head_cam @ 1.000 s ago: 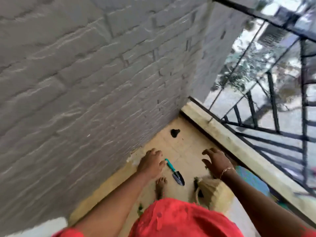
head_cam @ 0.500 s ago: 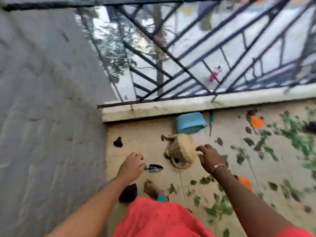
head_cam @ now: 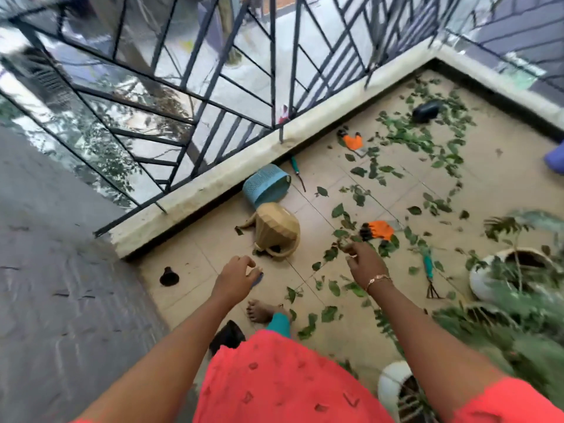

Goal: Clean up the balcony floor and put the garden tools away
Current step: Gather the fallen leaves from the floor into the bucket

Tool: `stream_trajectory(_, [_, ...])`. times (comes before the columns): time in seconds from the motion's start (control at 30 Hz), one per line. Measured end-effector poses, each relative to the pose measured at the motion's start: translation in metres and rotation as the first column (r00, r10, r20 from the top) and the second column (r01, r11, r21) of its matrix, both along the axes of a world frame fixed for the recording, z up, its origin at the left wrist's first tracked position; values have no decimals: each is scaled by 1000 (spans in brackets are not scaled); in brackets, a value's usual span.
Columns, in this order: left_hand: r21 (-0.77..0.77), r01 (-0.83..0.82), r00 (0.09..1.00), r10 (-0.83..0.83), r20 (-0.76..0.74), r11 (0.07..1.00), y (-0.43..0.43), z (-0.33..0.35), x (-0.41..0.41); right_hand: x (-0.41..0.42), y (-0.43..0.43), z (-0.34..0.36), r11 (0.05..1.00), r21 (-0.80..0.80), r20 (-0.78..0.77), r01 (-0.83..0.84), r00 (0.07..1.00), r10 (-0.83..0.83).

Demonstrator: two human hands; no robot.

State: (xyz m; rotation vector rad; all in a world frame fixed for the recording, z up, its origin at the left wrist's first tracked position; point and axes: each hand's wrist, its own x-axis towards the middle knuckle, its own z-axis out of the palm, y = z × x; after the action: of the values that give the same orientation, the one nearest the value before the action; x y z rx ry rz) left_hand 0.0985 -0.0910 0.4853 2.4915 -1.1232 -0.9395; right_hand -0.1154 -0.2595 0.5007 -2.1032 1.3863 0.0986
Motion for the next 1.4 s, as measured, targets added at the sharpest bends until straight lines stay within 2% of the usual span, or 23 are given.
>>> stream_trajectory(0.3, [-39, 115, 989, -118, -87, 993, 35, 13, -67, -86, 71, 11, 966, 77, 26, 248, 968, -251])
stream_trajectory(0.43, [-53, 125, 982, -131, -138, 991, 31, 11, -65, -86, 78, 3, 910, 126, 60, 394, 913, -404])
stream_trajectory(0.57, [-3, 132, 975, -130, -180, 991, 13, -8, -56, -78, 84, -13, 837, 230, 112, 497, 841, -530])
stream_trajectory(0.73, [-7, 87, 966, -86, -245, 996, -2, -57, -54, -61, 81, -53, 664, 396, 188, 635, 651, -735])
stream_trajectory(0.9, [-20, 33, 966, -37, -257, 999, 0, -152, -85, -34, 84, -136, 526, 525, 241, 670, 476, -846])
stream_trajectory(1.03, [-30, -191, 948, 176, -267, 981, 0, -254, -130, -25, 92, -234, 416, 566, 283, 712, 307, -909])
stream_trajectory(1.07, [-14, -256, 933, 243, -267, 967, 3, -280, -141, -29, 96, -263, 408, 559, 291, 722, 290, -912])
stream_trajectory(1.1, [7, -292, 925, 285, -250, 956, 8, -305, -150, -35, 103, -292, 418, 541, 299, 730, 298, -907])
stream_trajectory(1.17, [-8, -274, 954, 270, -130, 962, 21, -351, -162, -50, 118, -351, 486, 480, 320, 730, 370, -872])
stream_trajectory(1.23, [-134, -134, 988, 143, 60, 982, 32, -390, -168, -66, 132, -405, 561, 420, 328, 714, 457, -827])
stream_trajectory(1.3, [-214, 3, 974, 46, 222, 977, 51, -440, -182, -81, 141, -452, 589, 370, 320, 718, 497, -807])
stream_trajectory(1.37, [-166, 23, 996, -8, 89, 986, 69, -483, -202, -92, 148, -497, 577, 344, 304, 741, 493, -815])
stream_trajectory(1.4, [-92, 23, 1000, -21, 23, 996, 78, -505, -213, -96, 149, -518, 565, 336, 298, 753, 484, -822])
